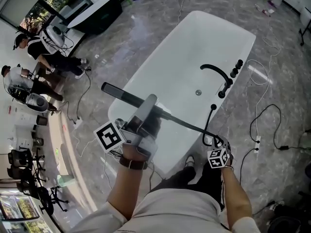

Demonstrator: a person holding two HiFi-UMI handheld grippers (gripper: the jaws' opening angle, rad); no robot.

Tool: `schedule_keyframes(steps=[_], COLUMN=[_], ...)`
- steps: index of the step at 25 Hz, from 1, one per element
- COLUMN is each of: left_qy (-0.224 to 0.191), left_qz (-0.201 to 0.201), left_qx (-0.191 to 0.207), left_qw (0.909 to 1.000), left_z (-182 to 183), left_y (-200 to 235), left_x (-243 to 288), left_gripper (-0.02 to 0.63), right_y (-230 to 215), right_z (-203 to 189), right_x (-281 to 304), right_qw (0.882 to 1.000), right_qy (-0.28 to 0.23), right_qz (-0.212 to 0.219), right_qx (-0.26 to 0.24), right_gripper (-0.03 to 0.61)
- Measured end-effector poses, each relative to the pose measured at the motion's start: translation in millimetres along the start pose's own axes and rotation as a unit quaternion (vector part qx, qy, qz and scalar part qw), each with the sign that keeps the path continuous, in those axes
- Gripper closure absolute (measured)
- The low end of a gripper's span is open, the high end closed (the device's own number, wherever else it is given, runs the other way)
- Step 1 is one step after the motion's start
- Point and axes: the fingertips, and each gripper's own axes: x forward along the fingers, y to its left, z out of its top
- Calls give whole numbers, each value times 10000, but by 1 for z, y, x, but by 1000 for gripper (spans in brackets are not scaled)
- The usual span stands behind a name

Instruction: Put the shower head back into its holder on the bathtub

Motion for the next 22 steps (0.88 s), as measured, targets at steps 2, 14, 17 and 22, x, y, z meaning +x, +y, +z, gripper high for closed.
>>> schedule_keyframes(steps=[2, 14, 17, 22], left_qy=[-46, -109, -24, 128], left_qz=[12, 196, 292, 465], left_qx=[-45, -125, 4, 320], left_qw=[10000, 9997, 9996, 9983], left_z=[3, 7, 3, 1], left_y=[5, 41, 48, 53], left_x=[1, -2, 0, 0], left_gripper=[508, 508, 508, 508], right_y=[-3, -74, -106, -156], right_z=[1, -6, 5, 53], right_x=[-1, -44, -65, -113], right_qw=[10000, 9973, 9926, 9790], right_qy=[-7, -192, -399, -1010], right_qz=[34, -592, -905, -1359], right_qx=[-80, 388, 700, 1135], right_gripper=[514, 517, 517, 517])
